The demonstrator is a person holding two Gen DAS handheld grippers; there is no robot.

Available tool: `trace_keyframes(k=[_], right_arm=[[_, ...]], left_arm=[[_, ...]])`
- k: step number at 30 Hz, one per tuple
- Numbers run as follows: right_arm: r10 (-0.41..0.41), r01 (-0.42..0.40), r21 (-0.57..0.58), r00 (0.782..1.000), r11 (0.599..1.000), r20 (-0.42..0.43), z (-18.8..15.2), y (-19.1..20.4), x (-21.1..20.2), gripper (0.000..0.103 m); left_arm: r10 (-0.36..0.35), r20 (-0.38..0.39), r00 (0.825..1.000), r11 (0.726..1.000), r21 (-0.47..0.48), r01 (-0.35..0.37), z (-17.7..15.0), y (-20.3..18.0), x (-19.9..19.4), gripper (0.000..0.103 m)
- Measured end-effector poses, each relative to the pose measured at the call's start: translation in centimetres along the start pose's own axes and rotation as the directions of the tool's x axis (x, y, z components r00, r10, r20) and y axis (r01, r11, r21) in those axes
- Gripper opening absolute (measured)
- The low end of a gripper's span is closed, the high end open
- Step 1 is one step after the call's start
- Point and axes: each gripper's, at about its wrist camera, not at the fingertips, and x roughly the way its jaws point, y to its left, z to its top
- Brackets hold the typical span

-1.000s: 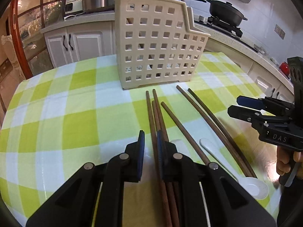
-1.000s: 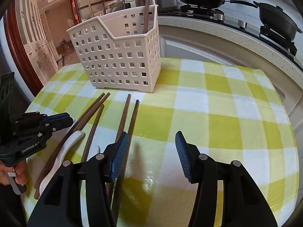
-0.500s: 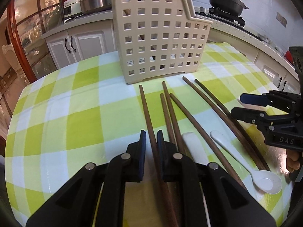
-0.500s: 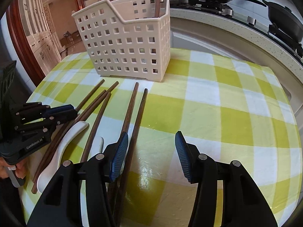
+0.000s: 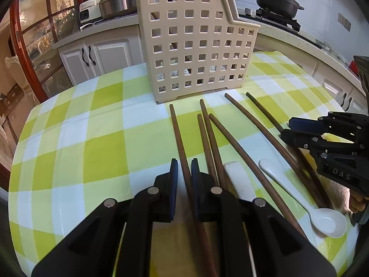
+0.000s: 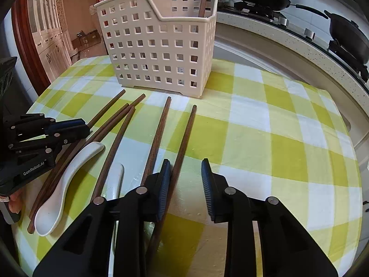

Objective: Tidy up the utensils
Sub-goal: 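Return both tools to the table and grasp another brown chopstick with each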

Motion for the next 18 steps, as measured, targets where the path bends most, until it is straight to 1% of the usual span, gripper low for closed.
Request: trace_keyframes(k=[1, 3, 4, 5, 6, 14, 18], right_arm=[[0.001, -0.001, -0.001, 1.000, 1.000, 0.001, -0.01, 0.06, 0.01, 0.020], [-0.001, 0.001, -0.008, 1.000, 1.000, 0.004, 0.02, 0.15, 0.05, 0.013], [-0.004, 0.004, -0.008, 1.000, 1.000, 0.006, 0.03, 0.15, 0.05, 0.012], [-0.004, 0.004, -0.008, 1.000, 1.000, 0.007, 0.04, 0.15, 0.04, 0.009], [-0.004, 0.004, -0.007, 1.000, 1.000, 0.008, 0.00, 0.16, 0.03, 0.009], [-0.008, 0.008, -0.001, 1.000, 1.000, 0.011, -0.03, -0.01, -0.01, 0.006], [-0.007, 0.007, 0.005, 1.000, 1.000, 0.028, 0.13, -0.19, -0.51, 0.006]], left_arm=[[0.005, 0.001, 1.000, 1.000, 0.005, -0.005, -0.02, -0.10, -0.02, 0.013], [0.013, 0.002, 1.000, 1.000, 0.012, -0.013, -0.02, -0.22, -0.01, 0.013], [0.014, 0.002, 1.000, 1.000, 0.015, -0.014, -0.03, -0.25, -0.01, 0.013], [0.014, 0.001, 1.000, 1.000, 0.018, -0.014, -0.04, -0.25, -0.01, 0.011], [0.016, 0.000, 1.000, 1.000, 0.019, -0.016, -0.06, -0.24, -0.05, 0.009], [0.020, -0.004, 1.000, 1.000, 0.005, -0.020, -0.13, 0.02, -0.19, 0.008], [0.016, 0.004, 1.000, 1.000, -0.013, -0.016, -0.04, 0.53, -0.57, 0.008]])
